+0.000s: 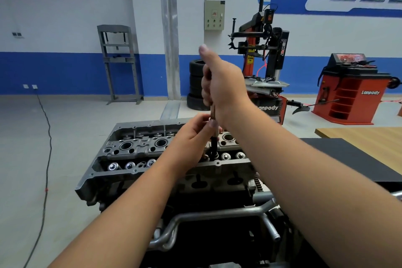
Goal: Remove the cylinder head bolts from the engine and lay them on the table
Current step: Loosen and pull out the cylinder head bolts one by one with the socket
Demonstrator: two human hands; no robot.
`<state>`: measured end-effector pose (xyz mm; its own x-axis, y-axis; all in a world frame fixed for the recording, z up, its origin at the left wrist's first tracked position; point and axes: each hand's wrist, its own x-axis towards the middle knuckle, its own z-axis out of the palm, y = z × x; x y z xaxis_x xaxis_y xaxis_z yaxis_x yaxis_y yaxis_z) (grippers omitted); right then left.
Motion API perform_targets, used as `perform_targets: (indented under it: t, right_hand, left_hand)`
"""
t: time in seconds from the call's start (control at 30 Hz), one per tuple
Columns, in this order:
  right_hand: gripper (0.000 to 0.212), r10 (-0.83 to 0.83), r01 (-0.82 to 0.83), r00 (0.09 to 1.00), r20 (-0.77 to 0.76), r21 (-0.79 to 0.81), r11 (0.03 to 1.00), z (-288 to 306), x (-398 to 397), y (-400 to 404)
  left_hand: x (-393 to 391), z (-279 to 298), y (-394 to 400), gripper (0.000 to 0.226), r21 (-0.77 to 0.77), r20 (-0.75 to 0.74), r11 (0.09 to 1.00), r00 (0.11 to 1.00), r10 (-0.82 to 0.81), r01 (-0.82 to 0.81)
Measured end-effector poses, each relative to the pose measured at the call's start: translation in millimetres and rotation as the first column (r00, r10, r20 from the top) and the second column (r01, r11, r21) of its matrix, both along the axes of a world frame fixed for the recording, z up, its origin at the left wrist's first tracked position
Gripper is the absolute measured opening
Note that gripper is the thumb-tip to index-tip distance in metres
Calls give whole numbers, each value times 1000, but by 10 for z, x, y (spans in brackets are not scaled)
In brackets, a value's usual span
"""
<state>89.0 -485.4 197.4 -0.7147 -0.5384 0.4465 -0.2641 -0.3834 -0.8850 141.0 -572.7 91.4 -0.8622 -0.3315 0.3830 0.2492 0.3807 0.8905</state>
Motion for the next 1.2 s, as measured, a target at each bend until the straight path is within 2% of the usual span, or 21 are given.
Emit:
perform_targets:
  t: [0.1,0.17,0.23,0.3,0.37,0.43,0.5,0.6,0.67,0.73,0.77,0.83,0.9,0.97,1.03,1.1,1.17,1.2]
  right_hand:
    - [42,269,-272,962,53,81,959,60,-126,86]
    - [40,309,-314,947,84,66,947,63,-154,119]
    - [35,242,-247,966,92,57,967,47,-105,111]
    - [28,42,-45,998,49,57,997,16,4,53]
    - [26,-181,181,983,-1,11,983,-40,106,-16]
    - [29,-234,233,972,-5,-92,968,-91,167,-72]
    - [34,-223,219,975,-23,-128,967,-94,181,-90]
    - [38,-24,24,1000,7,-61,998,-19,57,-18]
    - [39,192,-193,981,26,35,981,38,-49,72]
    - [39,285,-288,957,54,56,956,54,-103,142]
    - [39,252,-256,965,69,43,966,41,-100,154]
    - [39,30,-31,999,38,33,999,-6,-56,122]
    - [38,-173,172,985,16,18,985,-53,6,57]
    - [37,-188,189,981,54,-20,982,-78,34,-4]
    - [38,-82,85,993,79,-32,996,-60,11,-20]
    - [41,123,-124,987,102,-2,992,-17,-65,5]
    - [43,291,-299,949,120,52,953,27,-143,48]
    - [42,327,-336,937,125,62,940,36,-168,72]
  left_hand:
    - [9,2,5,30,26,11,999,999,-37,36]
    - [-5,9,14,31,22,-4,999,1000,-27,27]
    - [-28,3,10,26,46,-18,999,1000,0,1]
    - [-48,-11,-13,19,64,-17,998,999,30,-29]
    - [-67,-4,-30,13,39,-7,997,998,63,-63]
    - [-71,-2,-40,7,-3,-3,997,997,75,-75]
    - [-36,14,-33,6,5,1,999,999,53,-53]
    - [32,25,-17,21,45,13,999,1000,17,-17]
    - [50,26,1,26,35,22,999,1000,-10,10]
    - [31,32,20,28,5,17,1000,1000,-13,13]
    - [12,30,23,27,-4,10,1000,1000,-3,3]
    - [-36,27,16,22,6,-2,1000,1000,27,-27]
    - [-77,31,13,23,12,0,998,998,61,-61]
    - [-94,26,4,36,4,-4,997,997,80,-80]
    - [-78,15,-18,36,15,-8,998,998,64,-64]
    - [-29,16,-21,26,23,-5,1000,1000,5,-5]
    - [6,13,-6,32,26,11,999,999,-33,32]
    - [12,8,2,36,29,20,999,999,-39,38]
